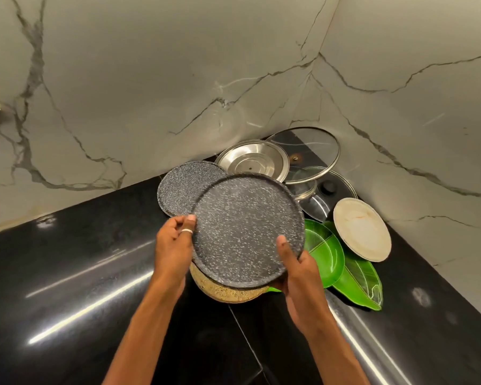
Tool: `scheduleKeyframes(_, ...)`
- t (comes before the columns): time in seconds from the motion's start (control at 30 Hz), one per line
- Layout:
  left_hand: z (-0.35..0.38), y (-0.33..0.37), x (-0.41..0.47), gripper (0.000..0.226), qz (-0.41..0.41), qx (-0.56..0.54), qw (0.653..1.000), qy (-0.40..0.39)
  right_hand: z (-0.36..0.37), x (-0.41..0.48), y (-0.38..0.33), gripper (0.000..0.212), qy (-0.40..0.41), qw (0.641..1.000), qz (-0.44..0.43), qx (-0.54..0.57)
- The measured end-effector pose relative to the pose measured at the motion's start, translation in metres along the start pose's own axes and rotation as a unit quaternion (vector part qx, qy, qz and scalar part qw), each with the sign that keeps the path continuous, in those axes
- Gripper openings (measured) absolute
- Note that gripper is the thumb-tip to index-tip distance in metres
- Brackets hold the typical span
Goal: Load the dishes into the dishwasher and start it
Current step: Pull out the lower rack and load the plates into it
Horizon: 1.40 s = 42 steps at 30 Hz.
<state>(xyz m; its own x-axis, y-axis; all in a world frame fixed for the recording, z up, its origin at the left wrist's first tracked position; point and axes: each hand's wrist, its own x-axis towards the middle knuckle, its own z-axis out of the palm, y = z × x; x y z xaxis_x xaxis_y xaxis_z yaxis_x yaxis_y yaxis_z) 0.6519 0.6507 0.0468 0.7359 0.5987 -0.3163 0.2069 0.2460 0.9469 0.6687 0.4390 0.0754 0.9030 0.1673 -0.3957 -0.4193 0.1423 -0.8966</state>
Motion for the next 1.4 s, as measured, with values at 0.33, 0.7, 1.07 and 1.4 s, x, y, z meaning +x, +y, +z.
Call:
scheduleKeyframes(0.33,-0.013,-0.053,0.063,0.032,-0.139,0.000,0.989,0.042,-0.057,-0.013,-0.024,0.029,0.233,0.964,-0.060,0.115)
scheduleKeyframes(0.7,-0.006,-0.053,0.144,0.021,-0.213,-0.106,0.967,0.092,-0.065,-0.035,-0.009,0.032,0.248,0.959,-0.067,0.120)
scheduleKeyframes(1.07,-0.010,-0.019,0.081,0.023,-0.116,-0.251,0.959,-0.056,-0.067,-0.066,0.001,0.033,0.260,0.955,-0.075,0.123)
scheduleKeyframes(1.4,0.027,0.011,-0.102,0.019,0.297,0.147,0.924,-0.191,-0.102,-0.146,0.015,0.021,0.364,0.921,-0.095,0.100)
